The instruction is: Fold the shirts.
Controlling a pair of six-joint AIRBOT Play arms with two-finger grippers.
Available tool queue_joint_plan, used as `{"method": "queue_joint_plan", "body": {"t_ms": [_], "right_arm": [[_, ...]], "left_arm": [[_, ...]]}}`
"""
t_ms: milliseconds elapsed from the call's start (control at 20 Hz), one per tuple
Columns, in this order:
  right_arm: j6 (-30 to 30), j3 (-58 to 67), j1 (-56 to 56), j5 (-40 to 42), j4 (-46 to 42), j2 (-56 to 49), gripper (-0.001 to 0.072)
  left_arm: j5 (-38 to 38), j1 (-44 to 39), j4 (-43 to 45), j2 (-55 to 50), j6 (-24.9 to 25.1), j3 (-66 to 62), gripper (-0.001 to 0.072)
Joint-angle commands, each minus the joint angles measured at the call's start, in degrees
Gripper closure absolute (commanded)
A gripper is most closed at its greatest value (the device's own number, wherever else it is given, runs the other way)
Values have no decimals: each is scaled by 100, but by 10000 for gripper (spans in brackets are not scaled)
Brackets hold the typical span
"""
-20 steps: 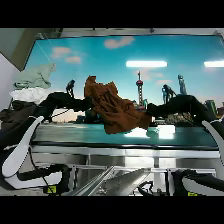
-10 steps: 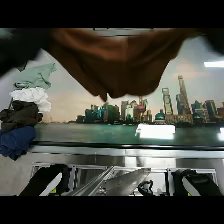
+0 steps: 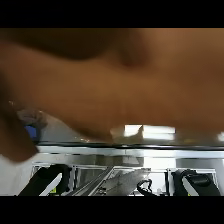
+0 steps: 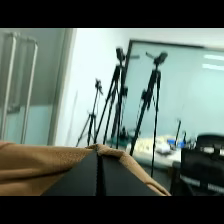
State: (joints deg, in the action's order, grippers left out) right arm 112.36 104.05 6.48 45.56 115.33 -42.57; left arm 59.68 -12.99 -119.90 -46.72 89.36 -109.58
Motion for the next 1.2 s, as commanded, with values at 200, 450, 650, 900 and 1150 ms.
{"method": "queue_joint_plan", "body": {"t_ms": [200,450,650,900,1150], "right_arm": [[-459,48,-2,898,188,-3309,701],[-463,50,7,957,1683,-6131,701],[-658,50,79,949,1910,-7117,700],[-1360,61,-407,1320,1668,-6557,527],[-2109,-885,-1349,3427,789,-5154,410]], "left_arm": [[1878,-4,142,-3322,-345,-131,687],[2170,87,122,-6118,-232,-138,687],[1510,378,-769,-7298,-42,-140,688],[942,850,-1169,-7447,129,-151,687],[994,1185,-1189,-7444,227,-151,687]]}}
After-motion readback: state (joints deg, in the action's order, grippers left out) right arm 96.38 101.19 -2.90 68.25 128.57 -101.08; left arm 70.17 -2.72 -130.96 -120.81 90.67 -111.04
